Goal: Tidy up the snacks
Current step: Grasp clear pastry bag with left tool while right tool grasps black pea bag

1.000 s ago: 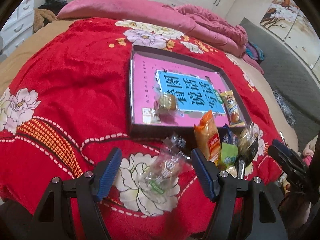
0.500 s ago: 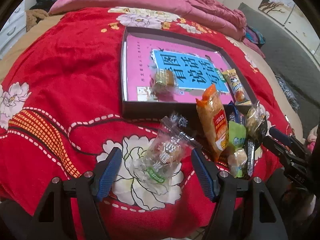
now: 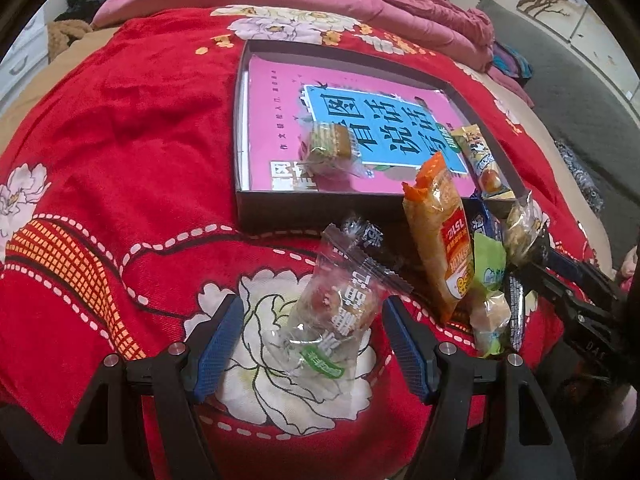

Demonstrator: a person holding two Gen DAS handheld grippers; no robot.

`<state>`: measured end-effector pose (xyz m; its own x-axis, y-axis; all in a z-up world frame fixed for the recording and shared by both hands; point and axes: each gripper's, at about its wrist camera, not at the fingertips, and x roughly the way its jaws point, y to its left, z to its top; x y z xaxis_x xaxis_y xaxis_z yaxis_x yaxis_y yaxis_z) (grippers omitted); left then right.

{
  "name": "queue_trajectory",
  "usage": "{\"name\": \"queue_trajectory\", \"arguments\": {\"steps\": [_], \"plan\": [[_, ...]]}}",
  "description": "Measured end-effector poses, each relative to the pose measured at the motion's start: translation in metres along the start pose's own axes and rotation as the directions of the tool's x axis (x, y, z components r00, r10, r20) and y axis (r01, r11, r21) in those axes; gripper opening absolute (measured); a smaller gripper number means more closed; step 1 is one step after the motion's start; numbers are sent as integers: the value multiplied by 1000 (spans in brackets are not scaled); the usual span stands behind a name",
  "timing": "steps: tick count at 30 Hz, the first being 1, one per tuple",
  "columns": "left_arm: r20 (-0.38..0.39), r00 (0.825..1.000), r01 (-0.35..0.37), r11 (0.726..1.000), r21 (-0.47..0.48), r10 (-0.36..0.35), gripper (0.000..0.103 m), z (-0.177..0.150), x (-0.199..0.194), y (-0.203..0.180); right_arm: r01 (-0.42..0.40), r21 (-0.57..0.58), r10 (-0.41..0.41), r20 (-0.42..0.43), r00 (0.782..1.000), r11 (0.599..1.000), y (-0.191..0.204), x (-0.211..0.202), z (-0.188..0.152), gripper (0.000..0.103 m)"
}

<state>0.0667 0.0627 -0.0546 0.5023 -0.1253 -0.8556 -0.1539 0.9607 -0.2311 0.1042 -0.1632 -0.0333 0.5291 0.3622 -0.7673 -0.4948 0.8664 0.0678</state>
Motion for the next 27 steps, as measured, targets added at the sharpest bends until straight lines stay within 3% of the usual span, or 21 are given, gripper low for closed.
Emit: {"name": "queue_trajectory", "arguments": {"steps": [6, 13, 17, 18, 27], "plan": [[4, 1000, -2, 1000, 23, 2, 73, -1, 2, -4, -9, 9, 9, 17, 1000, 1000, -3, -3, 1, 44], [-8, 1000, 8, 999, 51, -8, 46, -3, 5, -9, -11, 54, 8, 52, 999, 998, -13, -14, 3, 42], [-4, 1000, 23, 998, 50, -22, 43, -3, 3, -9, -10, 56, 6, 71, 997, 998, -12, -20, 5, 42], [-1, 1000, 27, 998, 51, -27, 38, -3, 2, -9, -11, 56, 7, 76, 997, 998, -12, -21, 6, 42], [102, 993, 46, 998, 47, -51, 38, 2, -25, -9, -14, 68, 5, 123, 992, 998, -10, -35, 14, 42]]}}
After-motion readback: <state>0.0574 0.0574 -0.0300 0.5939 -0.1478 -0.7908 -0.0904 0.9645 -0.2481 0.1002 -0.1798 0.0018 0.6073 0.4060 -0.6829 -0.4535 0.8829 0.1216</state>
